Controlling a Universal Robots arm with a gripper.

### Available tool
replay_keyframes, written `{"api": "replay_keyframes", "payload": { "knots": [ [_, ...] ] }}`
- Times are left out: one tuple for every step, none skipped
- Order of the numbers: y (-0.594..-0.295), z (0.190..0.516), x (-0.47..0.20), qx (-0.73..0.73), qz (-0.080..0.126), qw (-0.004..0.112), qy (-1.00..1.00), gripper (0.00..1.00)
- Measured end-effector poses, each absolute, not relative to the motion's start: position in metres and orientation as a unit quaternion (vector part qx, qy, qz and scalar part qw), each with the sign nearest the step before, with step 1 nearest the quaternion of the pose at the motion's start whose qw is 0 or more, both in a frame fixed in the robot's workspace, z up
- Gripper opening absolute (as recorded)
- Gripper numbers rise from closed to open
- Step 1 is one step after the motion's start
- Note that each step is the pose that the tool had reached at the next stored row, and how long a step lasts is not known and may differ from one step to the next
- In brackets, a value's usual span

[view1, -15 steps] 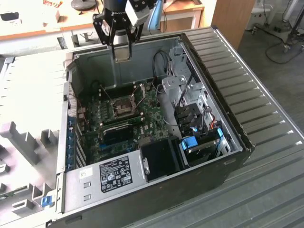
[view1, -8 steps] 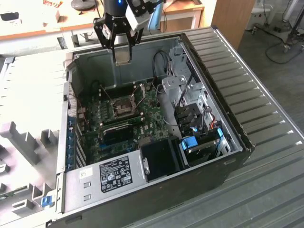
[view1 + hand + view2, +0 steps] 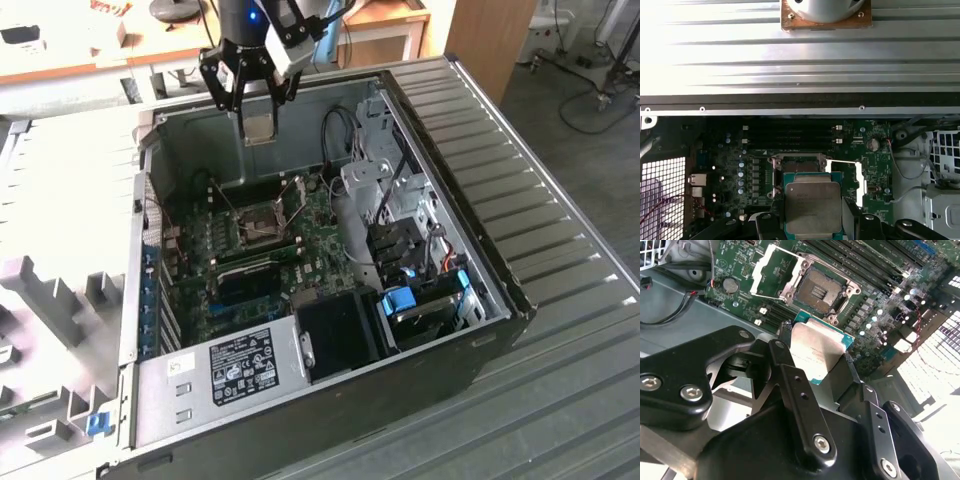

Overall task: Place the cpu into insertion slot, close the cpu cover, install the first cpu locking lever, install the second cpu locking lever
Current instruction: 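Place the cpu into insertion slot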

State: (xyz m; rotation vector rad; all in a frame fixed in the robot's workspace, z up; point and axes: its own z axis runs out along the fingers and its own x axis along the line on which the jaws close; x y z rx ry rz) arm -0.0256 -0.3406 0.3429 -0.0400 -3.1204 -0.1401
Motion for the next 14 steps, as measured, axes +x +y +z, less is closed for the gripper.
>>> {"api": "replay_keyframes", "payload": {
  "knots": [
    [-0.3406, 0.3421, -0.0256, -0.013, -0.045, 0.009, -0.999, 0.54],
    [-0.3406, 0.3415, -0.0256, -0.013, -0.045, 0.009, -0.999, 0.54],
    [-0.3406, 0.3410, -0.0256, -0.013, -0.045, 0.009, -0.999, 0.54],
    [-0.3406, 0.3406, -0.0256, -0.013, -0.045, 0.009, -0.999, 0.54],
    [-0.3406, 0.3402, -0.0256, -0.013, -0.045, 0.009, -0.999, 0.54],
    [-0.3406, 0.3397, -0.0256, -0.013, -0.045, 0.009, -0.999, 0.54],
    [-0.3406, 0.3393, -0.0256, -0.013, -0.045, 0.009, -0.999, 0.54],
    [-0.3406, 0.3386, -0.0256, -0.013, -0.045, 0.009, -0.999, 0.54],
    [-0.3406, 0.3381, -0.0256, -0.013, -0.045, 0.009, -0.999, 0.54],
    [-0.3406, 0.3376, -0.0256, -0.013, -0.045, 0.009, -0.999, 0.54],
    [-0.3405, 0.3372, -0.0256, -0.013, -0.045, 0.009, -0.999, 0.54],
    [-0.3405, 0.3367, -0.0256, -0.013, -0.045, 0.009, -0.999, 0.54],
    [-0.3405, 0.3363, -0.0256, -0.013, -0.045, 0.009, -0.999, 0.54],
    [-0.3405, 0.3357, -0.0256, -0.013, -0.045, 0.009, -0.999, 0.54]
  ]
}}
